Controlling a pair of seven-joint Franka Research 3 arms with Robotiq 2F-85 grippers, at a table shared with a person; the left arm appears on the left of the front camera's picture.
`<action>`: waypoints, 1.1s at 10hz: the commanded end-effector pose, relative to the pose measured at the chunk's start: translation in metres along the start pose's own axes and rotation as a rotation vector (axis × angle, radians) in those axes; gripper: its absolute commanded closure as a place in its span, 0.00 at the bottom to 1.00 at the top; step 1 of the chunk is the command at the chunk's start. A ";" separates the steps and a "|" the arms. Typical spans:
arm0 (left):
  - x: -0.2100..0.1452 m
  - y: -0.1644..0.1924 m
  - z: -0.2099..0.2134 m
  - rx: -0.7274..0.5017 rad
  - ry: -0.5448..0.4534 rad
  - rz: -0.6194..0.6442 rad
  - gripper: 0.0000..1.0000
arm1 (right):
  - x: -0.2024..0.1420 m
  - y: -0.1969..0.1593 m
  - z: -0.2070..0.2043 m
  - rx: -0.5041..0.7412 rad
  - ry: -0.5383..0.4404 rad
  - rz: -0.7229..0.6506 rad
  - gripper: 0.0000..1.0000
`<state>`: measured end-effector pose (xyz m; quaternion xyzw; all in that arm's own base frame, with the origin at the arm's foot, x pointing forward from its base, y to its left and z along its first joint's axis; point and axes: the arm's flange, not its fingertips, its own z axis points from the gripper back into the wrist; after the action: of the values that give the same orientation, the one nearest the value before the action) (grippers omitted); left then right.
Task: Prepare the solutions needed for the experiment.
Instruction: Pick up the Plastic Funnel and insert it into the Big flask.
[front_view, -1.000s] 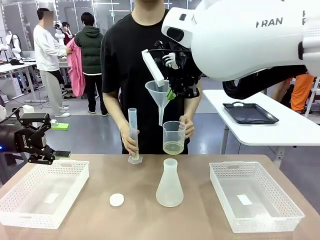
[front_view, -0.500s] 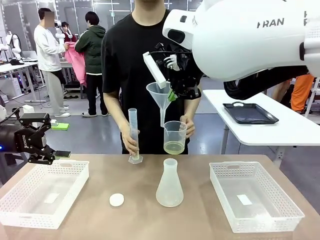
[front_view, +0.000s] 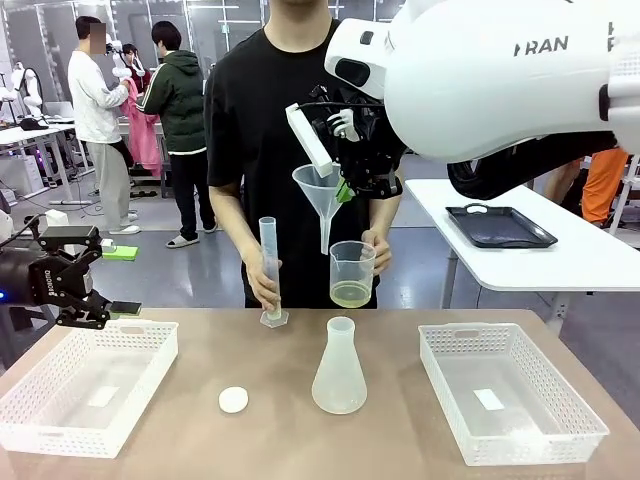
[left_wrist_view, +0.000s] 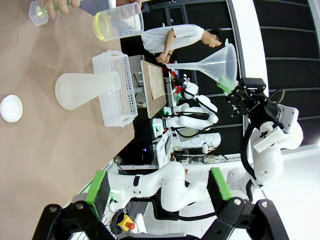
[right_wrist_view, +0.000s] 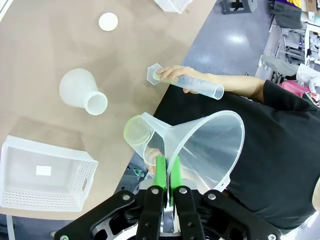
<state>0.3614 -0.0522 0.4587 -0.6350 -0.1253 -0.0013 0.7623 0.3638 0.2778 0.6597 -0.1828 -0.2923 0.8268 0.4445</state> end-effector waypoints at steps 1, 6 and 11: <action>-0.003 -0.001 -0.001 -0.021 -0.003 0.005 0.00 | 0.000 -0.001 0.000 -0.009 -0.005 -0.011 0.96; -0.003 -0.001 -0.001 -0.021 -0.003 0.005 0.00 | 0.001 0.028 -0.004 0.016 -0.015 -0.002 0.96; -0.003 -0.001 -0.001 -0.021 -0.003 0.005 0.00 | 0.002 0.064 -0.023 0.006 -0.013 -0.007 0.96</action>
<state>0.3614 -0.0522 0.4587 -0.6350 -0.1253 -0.0013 0.7623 0.3383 0.2602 0.6091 -0.1778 -0.2758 0.8325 0.4464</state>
